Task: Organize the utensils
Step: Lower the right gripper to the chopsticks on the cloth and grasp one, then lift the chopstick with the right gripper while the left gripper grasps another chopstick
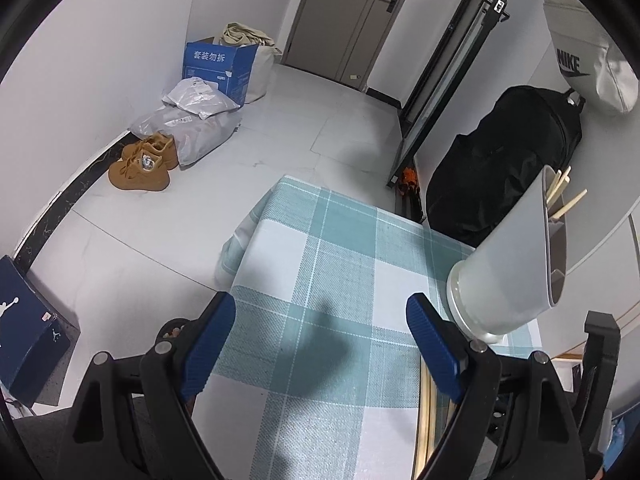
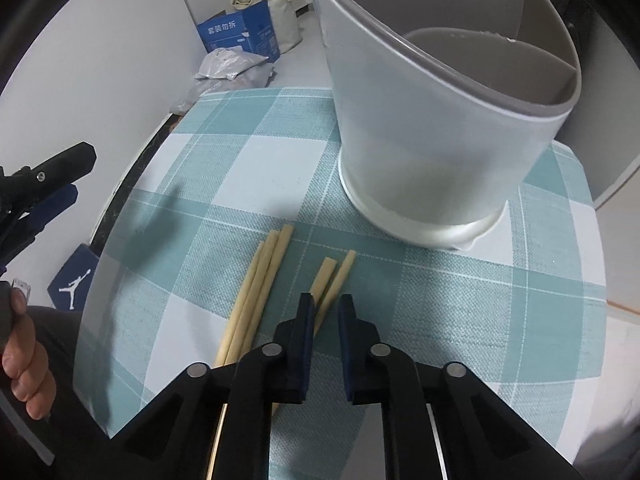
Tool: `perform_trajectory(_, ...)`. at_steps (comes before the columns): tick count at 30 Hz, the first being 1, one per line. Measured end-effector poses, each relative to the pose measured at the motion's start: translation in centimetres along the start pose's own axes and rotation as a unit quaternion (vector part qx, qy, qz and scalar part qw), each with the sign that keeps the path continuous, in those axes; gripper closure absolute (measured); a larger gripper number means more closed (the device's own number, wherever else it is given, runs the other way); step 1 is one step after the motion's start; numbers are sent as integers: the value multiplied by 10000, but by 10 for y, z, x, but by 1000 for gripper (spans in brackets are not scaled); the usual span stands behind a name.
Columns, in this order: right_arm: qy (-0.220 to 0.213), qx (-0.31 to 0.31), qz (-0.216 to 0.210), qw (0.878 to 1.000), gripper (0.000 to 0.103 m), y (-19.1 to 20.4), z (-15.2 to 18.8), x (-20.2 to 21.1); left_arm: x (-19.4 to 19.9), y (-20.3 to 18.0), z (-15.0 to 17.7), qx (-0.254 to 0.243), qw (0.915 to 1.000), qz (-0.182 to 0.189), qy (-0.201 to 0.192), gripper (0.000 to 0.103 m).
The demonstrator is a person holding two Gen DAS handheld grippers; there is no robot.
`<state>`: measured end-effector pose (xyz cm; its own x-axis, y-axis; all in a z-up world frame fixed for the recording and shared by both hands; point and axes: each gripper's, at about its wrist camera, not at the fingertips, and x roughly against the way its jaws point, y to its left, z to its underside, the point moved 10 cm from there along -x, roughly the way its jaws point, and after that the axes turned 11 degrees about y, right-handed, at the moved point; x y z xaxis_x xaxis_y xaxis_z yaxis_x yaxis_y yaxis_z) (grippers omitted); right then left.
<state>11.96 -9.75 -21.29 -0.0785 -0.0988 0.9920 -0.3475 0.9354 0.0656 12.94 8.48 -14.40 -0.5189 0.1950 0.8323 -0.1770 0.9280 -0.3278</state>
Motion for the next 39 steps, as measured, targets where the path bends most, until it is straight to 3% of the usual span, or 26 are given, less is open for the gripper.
perform_trajectory(11,205,22,256,9995,92,-6,-3,-1,-8,0,3,-28,9998,-63,203,19)
perform_trajectory(19,78,-56,332,9994,92,-6,-12,-2,-16,-5,15,-408,9979,-308,387,19)
perform_trajectory(21,21,-53,272,9996,97,-4,-12,-2,-19,-8,20,-537,9968,-358,475,19)
perform_trajectory(24,-32,-150,-58,9999,100,-5,-9,0,-23,-14,30,-715,9946,-346,661,19)
perform_trajectory(29,-470,-692,-816,9931,100,-25,-6,24,-33,-35,52,-1037,9882,-43,1126,19)
perform_trajectory(33,-739,-1051,-1458,9809,100,-42,-1,43,-41,-46,65,-1377,9815,-329,1291,19)
perform_trajectory(35,-864,-1330,-1893,9690,100,-54,1,51,-45,-48,69,-1456,9786,-463,1377,19)
perform_trajectory(39,-999,-1599,-2251,9559,100,-71,6,59,-49,-49,76,-1525,9751,-664,1468,19)
